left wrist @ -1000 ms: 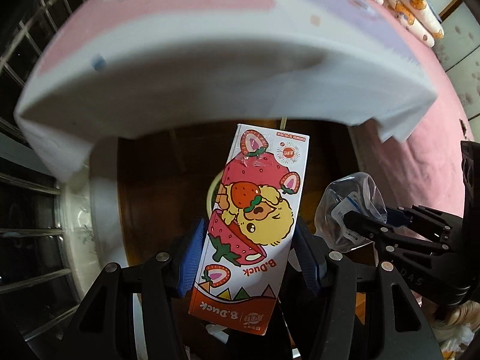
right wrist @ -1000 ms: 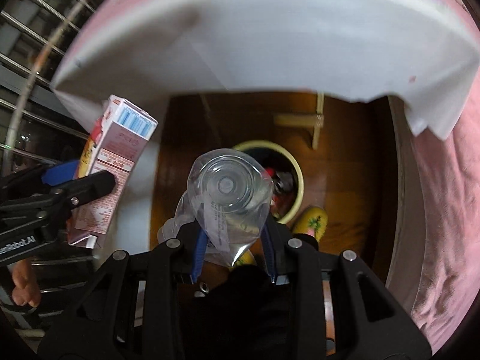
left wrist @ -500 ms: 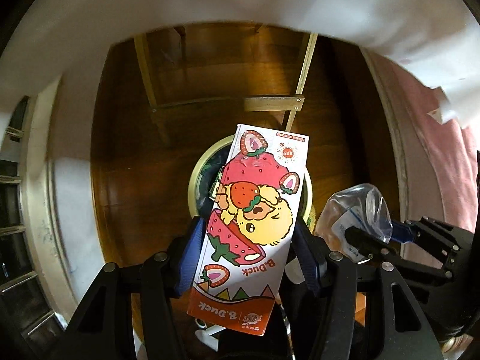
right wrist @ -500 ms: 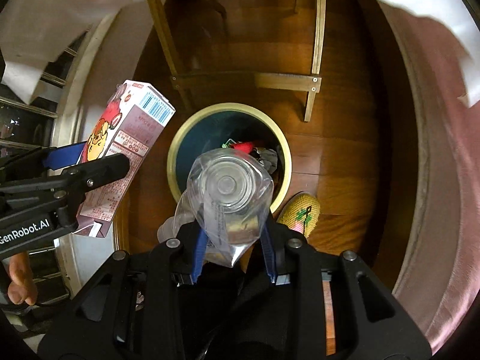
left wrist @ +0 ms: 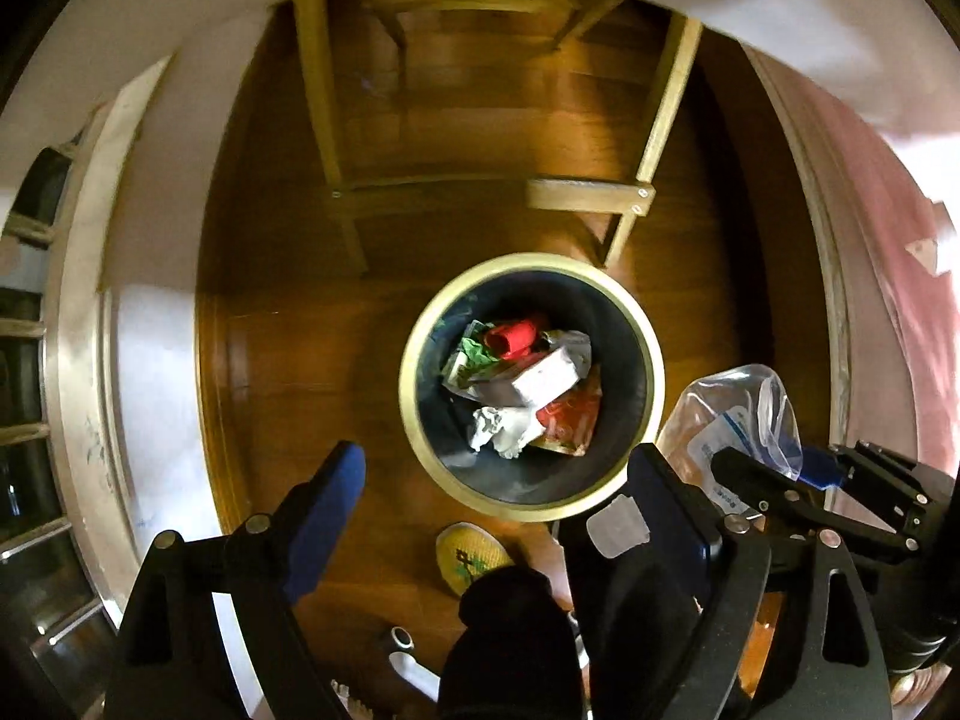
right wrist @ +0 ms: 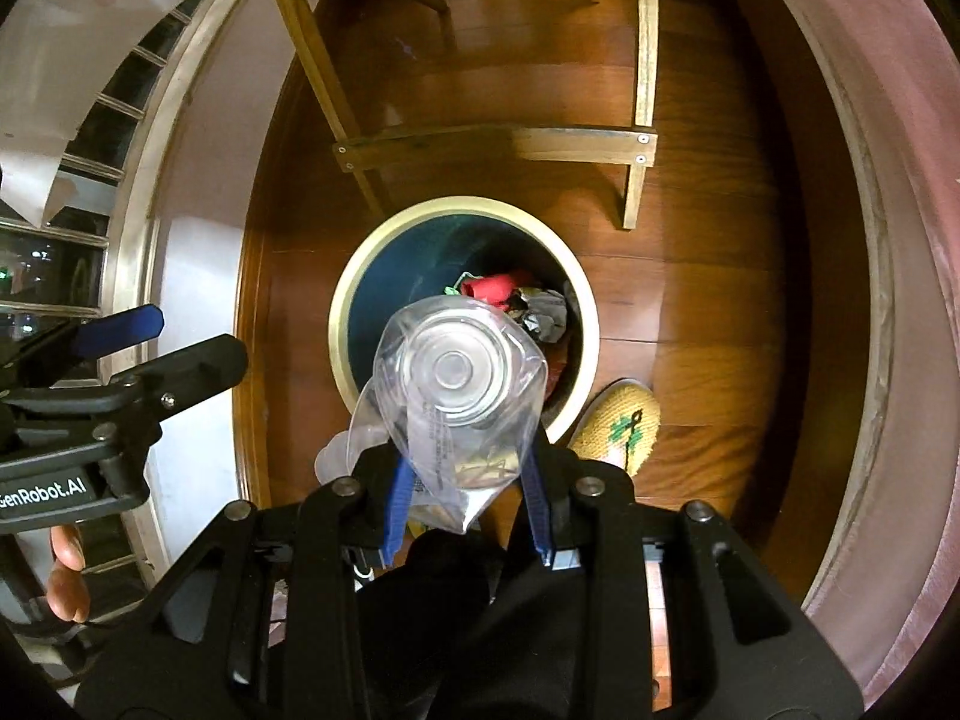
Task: Collect trash
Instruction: 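Open both grippers over the bin to drop the carton and cup, then raise both tools back toward the table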
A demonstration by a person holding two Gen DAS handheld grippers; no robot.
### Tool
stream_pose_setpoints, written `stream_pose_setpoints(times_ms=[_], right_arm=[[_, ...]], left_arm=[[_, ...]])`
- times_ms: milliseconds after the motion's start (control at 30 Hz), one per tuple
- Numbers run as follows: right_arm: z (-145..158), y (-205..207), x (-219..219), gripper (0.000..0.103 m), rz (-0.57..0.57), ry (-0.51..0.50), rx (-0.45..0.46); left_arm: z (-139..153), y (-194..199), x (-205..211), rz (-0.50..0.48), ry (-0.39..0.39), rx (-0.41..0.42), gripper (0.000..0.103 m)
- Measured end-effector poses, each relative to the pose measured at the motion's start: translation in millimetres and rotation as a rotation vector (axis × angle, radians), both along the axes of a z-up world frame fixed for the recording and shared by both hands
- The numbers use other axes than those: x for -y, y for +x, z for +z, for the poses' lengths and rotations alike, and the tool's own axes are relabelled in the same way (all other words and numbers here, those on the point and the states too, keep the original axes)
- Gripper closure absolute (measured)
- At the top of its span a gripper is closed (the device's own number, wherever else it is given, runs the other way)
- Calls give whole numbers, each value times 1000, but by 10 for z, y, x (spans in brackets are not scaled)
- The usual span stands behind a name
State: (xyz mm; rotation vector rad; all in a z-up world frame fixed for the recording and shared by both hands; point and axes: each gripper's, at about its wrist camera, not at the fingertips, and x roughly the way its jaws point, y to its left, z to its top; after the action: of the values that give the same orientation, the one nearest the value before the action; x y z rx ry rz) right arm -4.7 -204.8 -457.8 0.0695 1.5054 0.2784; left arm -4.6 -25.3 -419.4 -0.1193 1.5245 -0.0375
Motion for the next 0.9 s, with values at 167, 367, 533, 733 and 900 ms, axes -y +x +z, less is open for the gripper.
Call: stream_pose_setpoints(times_ms=[167,367,533,733,900], right_arm=[[73,73,-88,73,0,39,-2],[243,136,-160,50,-25,103,-6],[485,124,-251,48,-27,122,17],[961,66,-262,48,-49,116,52],[1551,10,-244,48,-70,113,112]], left_arm=[[163,-1,-186,61,12,22,13],[478,-6,-343,95,24,64,13],[840,1,-461,100,34,101,13],[1463,-5,-563,108,30,160,13],[2163,-13,-574,94,18,232,13]])
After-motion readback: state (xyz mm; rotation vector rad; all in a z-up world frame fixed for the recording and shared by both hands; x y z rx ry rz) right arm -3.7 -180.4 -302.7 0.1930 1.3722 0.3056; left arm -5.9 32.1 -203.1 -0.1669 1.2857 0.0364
